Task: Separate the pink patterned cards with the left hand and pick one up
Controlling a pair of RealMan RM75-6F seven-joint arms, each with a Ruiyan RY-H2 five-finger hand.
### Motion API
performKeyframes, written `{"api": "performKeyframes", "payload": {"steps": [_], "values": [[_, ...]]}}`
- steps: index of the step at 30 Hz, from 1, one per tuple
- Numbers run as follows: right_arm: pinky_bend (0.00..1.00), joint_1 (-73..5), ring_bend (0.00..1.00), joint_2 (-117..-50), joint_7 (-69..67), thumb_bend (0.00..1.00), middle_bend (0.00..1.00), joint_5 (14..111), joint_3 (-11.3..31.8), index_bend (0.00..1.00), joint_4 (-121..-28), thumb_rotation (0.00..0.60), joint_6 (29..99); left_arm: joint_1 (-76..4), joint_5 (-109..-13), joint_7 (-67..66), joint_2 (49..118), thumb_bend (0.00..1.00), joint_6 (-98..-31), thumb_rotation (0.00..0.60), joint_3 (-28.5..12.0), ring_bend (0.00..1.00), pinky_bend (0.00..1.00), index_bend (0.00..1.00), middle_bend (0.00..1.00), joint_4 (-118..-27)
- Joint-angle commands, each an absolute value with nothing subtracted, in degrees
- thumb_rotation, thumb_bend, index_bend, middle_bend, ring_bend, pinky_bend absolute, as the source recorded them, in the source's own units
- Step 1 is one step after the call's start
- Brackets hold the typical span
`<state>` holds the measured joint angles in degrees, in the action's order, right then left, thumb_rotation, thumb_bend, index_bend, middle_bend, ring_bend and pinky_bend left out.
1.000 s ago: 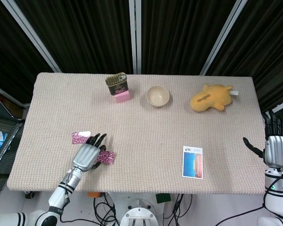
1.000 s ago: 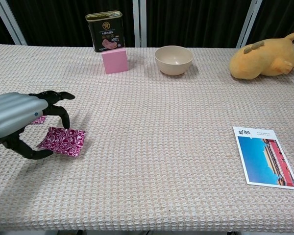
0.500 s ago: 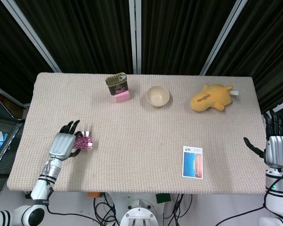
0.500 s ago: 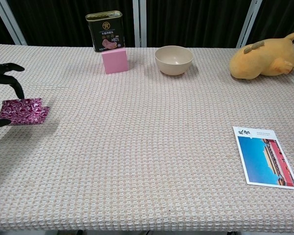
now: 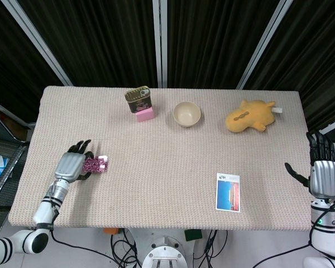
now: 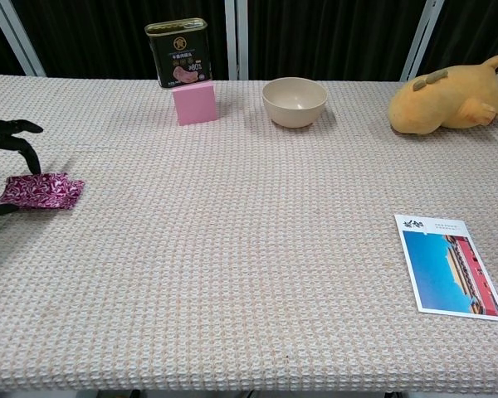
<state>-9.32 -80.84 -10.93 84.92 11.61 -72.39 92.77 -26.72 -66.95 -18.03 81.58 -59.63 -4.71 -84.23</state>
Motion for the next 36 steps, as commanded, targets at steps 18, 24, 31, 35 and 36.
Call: {"api": "performKeyframes", "payload": {"steps": [18, 24, 31, 35, 36], "values": [[0.0, -9.52, 0.0, -81.31, -10.04, 0.42, 0.0, 84.33, 11.5, 0.0, -72.04, 0.6, 91.96, -28.6, -63.94, -16.0, 83.62, 0.22, -55.98, 0.589, -5.68, 0.0, 0.14, 0.37, 0.03, -80.3], [0.0, -9.45, 0.0, -81.44, -10.19, 0.42, 0.0, 84.18, 11.4, 0.0, -71.71, 0.6, 91.8, -28.74, -63.64, -15.63, 83.69, 0.22, -55.68, 0.59, -5.62, 0.0, 0.14, 0.37, 0.03, -80.07], [0.0, -9.49, 0.0, -81.53, -10.12, 0.42, 0.0, 84.14, 11.36, 0.0, -71.71, 0.6, 91.64, -28.88, -63.3, -15.75, 84.17, 0.22, -55.43, 0.589, -5.38, 0.0, 0.14, 0.34, 0.03, -79.24], [0.0, -9.5, 0.0, -81.5, -10.07, 0.42, 0.0, 84.01, 11.43, 0.0, -71.73, 0.6, 91.56, -28.89, -63.47, -15.58, 84.06, 0.22, -55.55, 0.591, -5.3, 0.0, 0.14, 0.33, 0.03, -79.31], [0.0, -9.5, 0.0, -81.5, -10.06, 0.42, 0.0, 84.01, 11.42, 0.0, -71.73, 0.6, 91.55, -28.87, -63.58, -15.5, 84.07, 0.22, -55.7, 0.589, -5.31, 0.0, 0.14, 0.32, 0.03, -79.31]]}}
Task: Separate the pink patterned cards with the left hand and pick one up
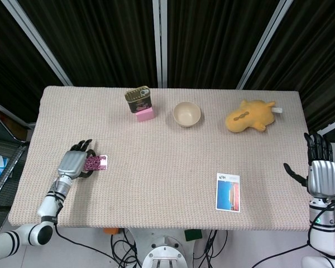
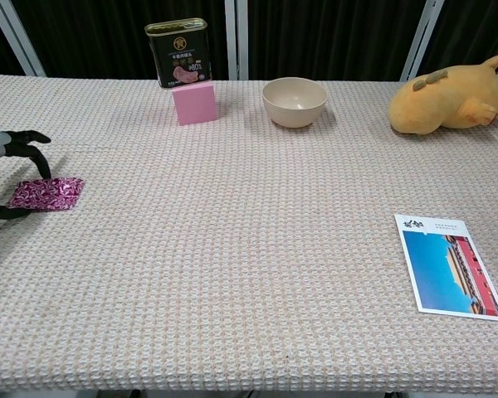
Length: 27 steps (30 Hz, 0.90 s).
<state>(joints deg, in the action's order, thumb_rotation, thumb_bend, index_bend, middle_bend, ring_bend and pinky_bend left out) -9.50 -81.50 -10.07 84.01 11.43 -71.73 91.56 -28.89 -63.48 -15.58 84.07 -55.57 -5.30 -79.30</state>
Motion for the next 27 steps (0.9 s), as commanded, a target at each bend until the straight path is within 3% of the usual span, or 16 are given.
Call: {"api": "performKeyframes", "payload": {"steps": [1, 14, 20, 24, 27], "values": [[0.0, -9.5, 0.0, -81.51, -10.05, 0.42, 0.0, 84.0, 11.42, 0.0, -71.72, 0.6, 91.53, -28.87, -63.63, -15.49, 84.05, 0.22, -55.72, 0.589, -5.27, 0.0, 0.14, 0.31, 0.04, -79.32], [0.0, -9.39, 0.0, -81.35, -10.1, 0.42, 0.0, 84.04, 11.37, 0.0, -71.87, 0.6, 91.61, -28.66, -63.75, -16.32, 83.97, 0.22, -56.69, 0.592, -4.96, 0.0, 0.14, 0.29, 0.03, -80.08], [0.0, -9.32, 0.0, -80.98, -10.04, 0.42, 0.0, 84.39, 11.34, 0.0, -72.32, 0.6, 91.97, -27.43, -65.71, -16.17, 81.77, 0.22, -60.3, 0.591, -4.99, 0.0, 0.14, 0.25, 0.03, -84.15], [0.0, -8.65, 0.0, -79.99, -9.79, 0.41, 0.0, 85.19, 10.55, 0.0, -72.74, 0.6, 92.59, -23.86, -72.13, -9.9, 77.48, 0.22, -68.03, 0.592, -4.78, 0.0, 0.15, 0.2, 0.03, -88.81], [0.0, -7.39, 0.0, -78.41, -8.56, 0.38, 0.0, 86.14, 8.76, 0.0, -72.54, 0.6, 92.77, -20.65, -82.66, 0.85, 75.19, 0.22, -76.97, 0.569, -3.33, 0.0, 0.15, 0.13, 0.03, -85.48]]}}
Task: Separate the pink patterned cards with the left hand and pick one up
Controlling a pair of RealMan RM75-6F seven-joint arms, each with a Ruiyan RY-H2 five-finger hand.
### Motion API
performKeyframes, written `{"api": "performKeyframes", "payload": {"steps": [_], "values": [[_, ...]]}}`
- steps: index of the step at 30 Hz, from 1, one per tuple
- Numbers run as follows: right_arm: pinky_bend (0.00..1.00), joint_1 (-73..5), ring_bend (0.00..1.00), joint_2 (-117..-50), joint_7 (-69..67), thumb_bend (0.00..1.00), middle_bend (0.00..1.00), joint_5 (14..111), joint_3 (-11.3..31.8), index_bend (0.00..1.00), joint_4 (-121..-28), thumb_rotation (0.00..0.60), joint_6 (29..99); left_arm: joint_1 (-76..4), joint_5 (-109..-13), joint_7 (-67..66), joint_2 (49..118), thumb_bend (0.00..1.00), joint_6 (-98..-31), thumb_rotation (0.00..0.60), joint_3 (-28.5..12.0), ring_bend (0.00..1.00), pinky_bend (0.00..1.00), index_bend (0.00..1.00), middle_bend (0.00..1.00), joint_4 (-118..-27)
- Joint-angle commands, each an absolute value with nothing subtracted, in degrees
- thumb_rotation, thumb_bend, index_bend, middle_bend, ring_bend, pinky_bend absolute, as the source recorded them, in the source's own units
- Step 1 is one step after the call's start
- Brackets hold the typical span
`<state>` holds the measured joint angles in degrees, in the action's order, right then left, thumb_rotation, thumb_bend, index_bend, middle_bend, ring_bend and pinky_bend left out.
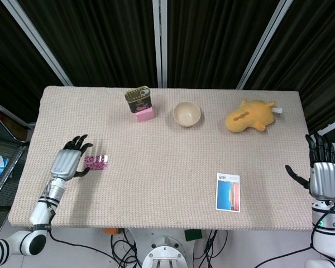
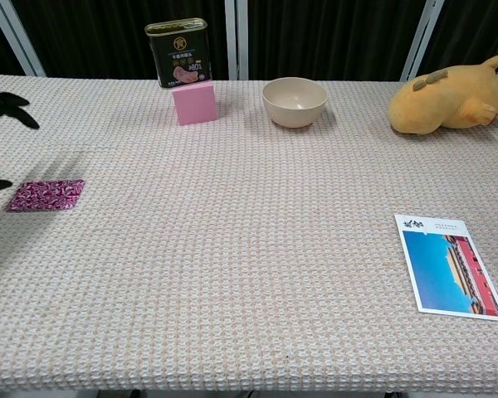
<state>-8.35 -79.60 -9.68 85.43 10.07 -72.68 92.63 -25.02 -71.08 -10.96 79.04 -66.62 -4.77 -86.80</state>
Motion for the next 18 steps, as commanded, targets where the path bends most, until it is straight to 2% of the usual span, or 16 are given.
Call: {"api": "performKeyframes", "payload": {"steps": [1, 3, 4, 6, 7, 8, 12, 18], "values": [[0.0, -6.9, 0.0, -77.64, -7.56, 0.37, 0.0, 86.24, 7.98, 0.0, -72.58, 0.6, 92.42, -19.63, -85.24, 3.29, 74.76, 0.21, -79.83, 0.539, -2.76, 0.0, 0.15, 0.12, 0.03, -83.46], [0.0, -5.65, 0.0, -75.27, -4.71, 0.36, 0.0, 85.77, 6.16, 0.0, -73.76, 0.6, 90.82, -16.98, -88.1, 5.44, 73.97, 0.21, -85.03, 0.392, -1.62, 0.0, 0.15, 0.09, 0.03, -79.67], [0.0, -5.14, 0.0, -74.21, -3.59, 0.36, 0.0, 85.53, 5.47, 0.0, -74.44, 0.6, 90.21, -15.8, -88.12, 5.02, 73.38, 0.21, -85.98, 0.26, -0.98, 0.0, 0.14, 0.08, 0.02, -79.13], [0.0, -3.89, 0.0, -72.37, -1.98, 0.36, 0.0, 85.03, 4.34, 0.0, -75.74, 0.6, 89.74, -13.33, -87.75, 3.64, 71.59, 0.2, -87.51, 0.13, 0.32, 0.0, 0.13, 0.06, 0.01, -79.94], [0.0, -3.32, 0.0, -71.86, -1.74, 0.36, 0.0, 84.74, 4.01, 0.0, -76.16, 0.6, 89.75, -12.46, -87.97, 3.16, 71.01, 0.19, -88.29, 0.091, 0.79, 0.0, 0.13, 0.06, 0.0, -80.18], [0.0, -2.58, 0.0, -71.35, -1.5, 0.36, 0.0, 84.18, 3.66, 0.0, -76.6, 0.6, 89.71, -11.4, -88.44, 2.49, 70.47, 0.19, -89.41, 0.074, 1.37, 0.0, 0.13, 0.06, 0.0, -80.18], [0.0, -1.35, 0.0, -70.93, -1.98, 0.36, 0.0, 82.74, 3.24, 0.0, -76.91, 0.6, 88.9, -9.0, -90.0, 2.85, 69.8, 0.19, -92.13, 0.069, 2.5, 0.0, 0.12, 0.06, 0.0, -80.03], [0.0, -1.65, 0.0, -71.44, -2.42, 0.36, 0.0, 84.52, 3.37, 0.0, -76.14, 0.6, 89.52, -8.56, -90.5, 2.96, 68.52, 0.19, -90.07, 0.069, 3.33, 0.0, 0.12, 0.06, 0.0, -80.94]]}}
